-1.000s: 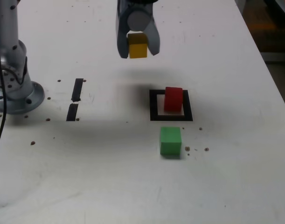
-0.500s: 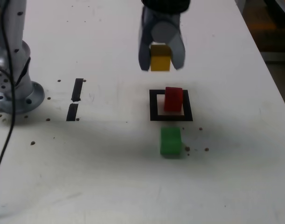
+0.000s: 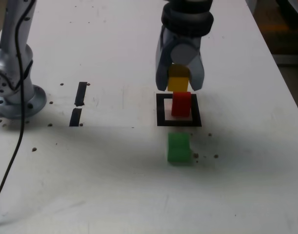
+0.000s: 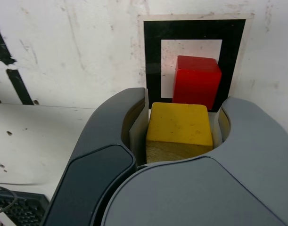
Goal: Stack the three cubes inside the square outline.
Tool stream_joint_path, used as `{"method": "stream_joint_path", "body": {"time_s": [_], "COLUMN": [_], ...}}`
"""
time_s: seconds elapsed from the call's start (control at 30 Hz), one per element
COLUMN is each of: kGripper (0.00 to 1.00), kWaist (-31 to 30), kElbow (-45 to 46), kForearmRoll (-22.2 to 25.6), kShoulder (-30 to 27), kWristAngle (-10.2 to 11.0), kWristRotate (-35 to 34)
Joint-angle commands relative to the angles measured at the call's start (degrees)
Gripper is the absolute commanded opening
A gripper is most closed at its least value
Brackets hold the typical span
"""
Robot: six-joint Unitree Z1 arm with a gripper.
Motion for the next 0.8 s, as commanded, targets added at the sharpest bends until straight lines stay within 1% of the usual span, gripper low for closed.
{"method": "stream_joint_path", "body": {"time_s": [0.0,0.27,0.53,0.63,0.77], "kGripper": [0.23,0.29,0.35,0.40,0.50], "kWaist": [-0.2,-0.5,-0.5,-0.5,-0.5], "kElbow": [-0.2,1.1,2.9,2.9,3.1], "kForearmRoll": [-0.7,-3.7,-5.8,-6.2,-6.2], "kShoulder": [0.5,1.8,2.1,2.3,2.7], "kWristAngle": [-0.2,-1.0,-1.3,-1.4,-1.6], "kWristRotate": [-0.1,-0.1,-0.1,-0.1,-0.1]}}
